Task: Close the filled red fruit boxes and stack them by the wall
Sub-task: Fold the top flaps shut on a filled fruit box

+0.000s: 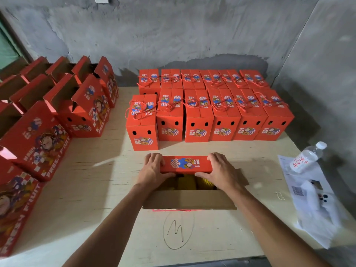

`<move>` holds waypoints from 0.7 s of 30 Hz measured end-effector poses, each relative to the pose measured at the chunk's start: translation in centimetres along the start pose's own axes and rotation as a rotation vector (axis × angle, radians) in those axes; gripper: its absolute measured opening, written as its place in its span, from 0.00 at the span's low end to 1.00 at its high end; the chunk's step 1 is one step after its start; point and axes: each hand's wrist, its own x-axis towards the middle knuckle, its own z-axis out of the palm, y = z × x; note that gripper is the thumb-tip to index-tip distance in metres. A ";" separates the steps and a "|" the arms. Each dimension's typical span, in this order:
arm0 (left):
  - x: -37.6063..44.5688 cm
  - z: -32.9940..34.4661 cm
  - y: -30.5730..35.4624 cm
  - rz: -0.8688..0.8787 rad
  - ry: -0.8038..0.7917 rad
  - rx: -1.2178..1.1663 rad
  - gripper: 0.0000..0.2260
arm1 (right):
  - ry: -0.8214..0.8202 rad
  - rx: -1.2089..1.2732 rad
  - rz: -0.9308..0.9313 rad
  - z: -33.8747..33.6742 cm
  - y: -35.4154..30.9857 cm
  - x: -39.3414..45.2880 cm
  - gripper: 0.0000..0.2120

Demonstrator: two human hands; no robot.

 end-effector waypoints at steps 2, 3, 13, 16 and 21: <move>0.2 0.1 0.2 0.024 0.003 0.049 0.27 | -0.015 -0.051 -0.001 0.0 0.2 0.6 0.39; 0.2 0.1 0.2 0.031 0.012 0.054 0.26 | -0.013 -0.057 0.001 0.1 0.2 0.6 0.39; -0.6 0.4 0.0 0.066 0.058 0.038 0.24 | -0.213 -0.247 0.192 -6.6 1.9 2.0 0.23; -0.8 0.3 0.1 0.056 0.058 0.038 0.24 | -0.283 0.102 0.388 -8.8 2.3 1.3 0.29; -0.9 0.5 0.1 0.061 0.056 0.025 0.25 | -0.326 0.284 0.105 -4.5 -0.6 -2.5 0.20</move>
